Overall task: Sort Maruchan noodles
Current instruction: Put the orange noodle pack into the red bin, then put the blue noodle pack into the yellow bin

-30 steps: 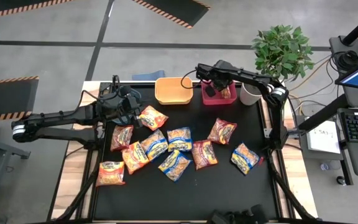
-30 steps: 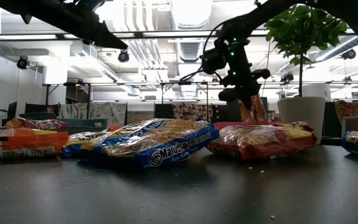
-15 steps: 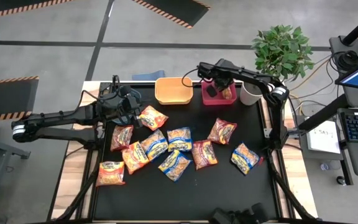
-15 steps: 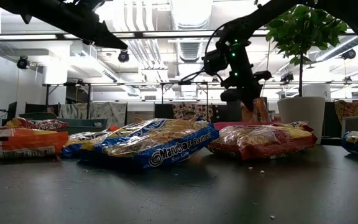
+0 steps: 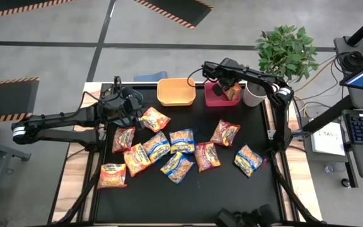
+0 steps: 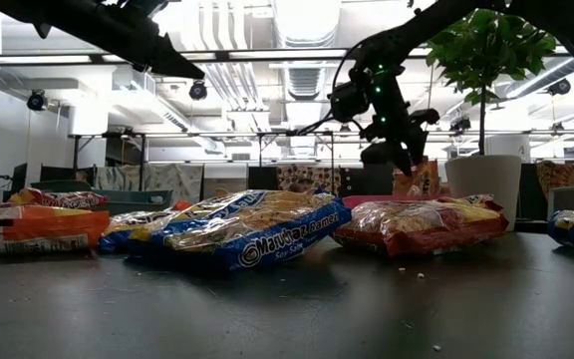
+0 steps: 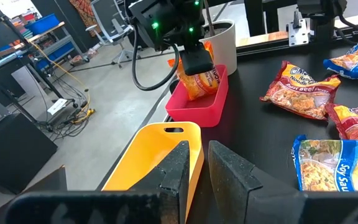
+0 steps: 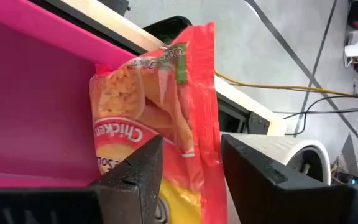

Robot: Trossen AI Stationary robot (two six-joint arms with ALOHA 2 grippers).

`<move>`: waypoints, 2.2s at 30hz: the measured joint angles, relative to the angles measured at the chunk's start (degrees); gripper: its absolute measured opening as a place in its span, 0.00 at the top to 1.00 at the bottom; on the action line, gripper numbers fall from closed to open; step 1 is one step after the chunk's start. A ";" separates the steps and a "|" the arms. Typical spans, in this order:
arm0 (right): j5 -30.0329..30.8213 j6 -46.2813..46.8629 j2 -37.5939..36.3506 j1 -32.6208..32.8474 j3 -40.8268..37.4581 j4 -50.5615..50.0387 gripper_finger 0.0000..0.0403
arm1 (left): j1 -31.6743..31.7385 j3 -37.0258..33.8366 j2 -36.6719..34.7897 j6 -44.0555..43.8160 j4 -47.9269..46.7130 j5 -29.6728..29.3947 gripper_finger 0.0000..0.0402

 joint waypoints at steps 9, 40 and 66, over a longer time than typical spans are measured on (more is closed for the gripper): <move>-0.04 0.03 -0.31 0.19 1.71 -1.19 0.64 | 0.00 0.00 0.00 0.01 0.02 -0.02 0.89; -21.30 -19.89 -6.05 19.95 0.30 15.53 0.92 | -0.01 0.00 0.12 -0.66 0.15 0.07 0.89; -24.21 -36.49 -42.80 28.34 -55.55 89.50 0.93 | -5.63 0.00 9.12 -24.19 -0.42 9.68 0.89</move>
